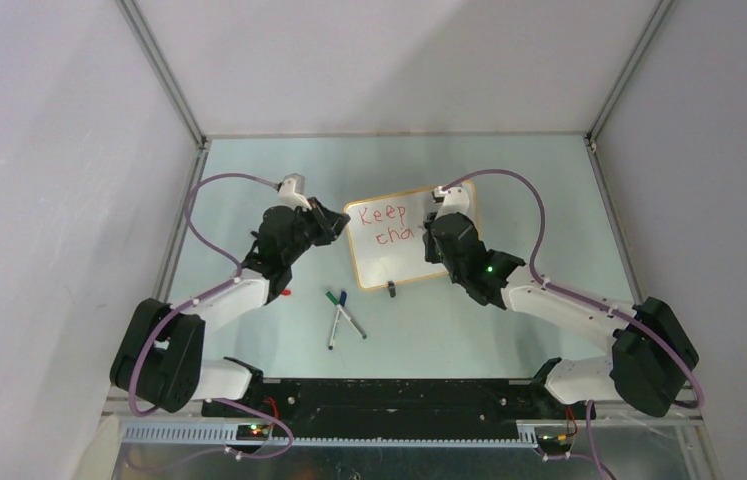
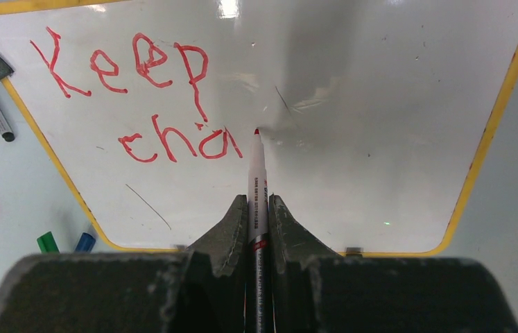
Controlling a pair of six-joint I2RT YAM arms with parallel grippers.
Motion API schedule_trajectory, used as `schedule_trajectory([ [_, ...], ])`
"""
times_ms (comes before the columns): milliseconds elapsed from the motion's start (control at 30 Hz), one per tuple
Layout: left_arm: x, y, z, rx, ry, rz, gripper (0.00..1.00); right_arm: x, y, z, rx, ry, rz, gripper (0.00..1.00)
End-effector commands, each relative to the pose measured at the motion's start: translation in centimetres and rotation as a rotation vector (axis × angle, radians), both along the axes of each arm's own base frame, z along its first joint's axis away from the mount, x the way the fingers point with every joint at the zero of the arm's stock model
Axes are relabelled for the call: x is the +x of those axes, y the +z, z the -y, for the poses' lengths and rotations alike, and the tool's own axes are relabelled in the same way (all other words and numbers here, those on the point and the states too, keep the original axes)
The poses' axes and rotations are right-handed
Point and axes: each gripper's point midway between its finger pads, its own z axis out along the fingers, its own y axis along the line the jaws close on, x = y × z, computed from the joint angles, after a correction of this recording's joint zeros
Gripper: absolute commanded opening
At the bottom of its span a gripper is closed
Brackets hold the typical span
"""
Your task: Write a sentence on the whiteboard
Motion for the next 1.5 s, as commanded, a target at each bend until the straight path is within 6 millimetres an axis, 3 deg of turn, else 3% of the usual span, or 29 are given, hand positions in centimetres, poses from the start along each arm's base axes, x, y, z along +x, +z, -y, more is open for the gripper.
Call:
schedule_trajectory([
  [0, 0.9, 2.8, 0.2, -0.023, 0.006, 0.069, 0.19, 1.3, 2.4, -0.5, 0.055, -0.027, 0.054, 0.0],
  [967, 0.9, 2.8, 0.1, -0.019, 0.01, 0.07, 0.19, 1.1, 1.5, -1.5, 0.041, 0.031, 0.007, 0.0],
  [1467, 0.9, 2.9, -0.1, -0.014, 0.014, 0.073, 0.19, 0.6, 1.0, -0.6, 0.005, 0.012, -0.016, 0.0],
])
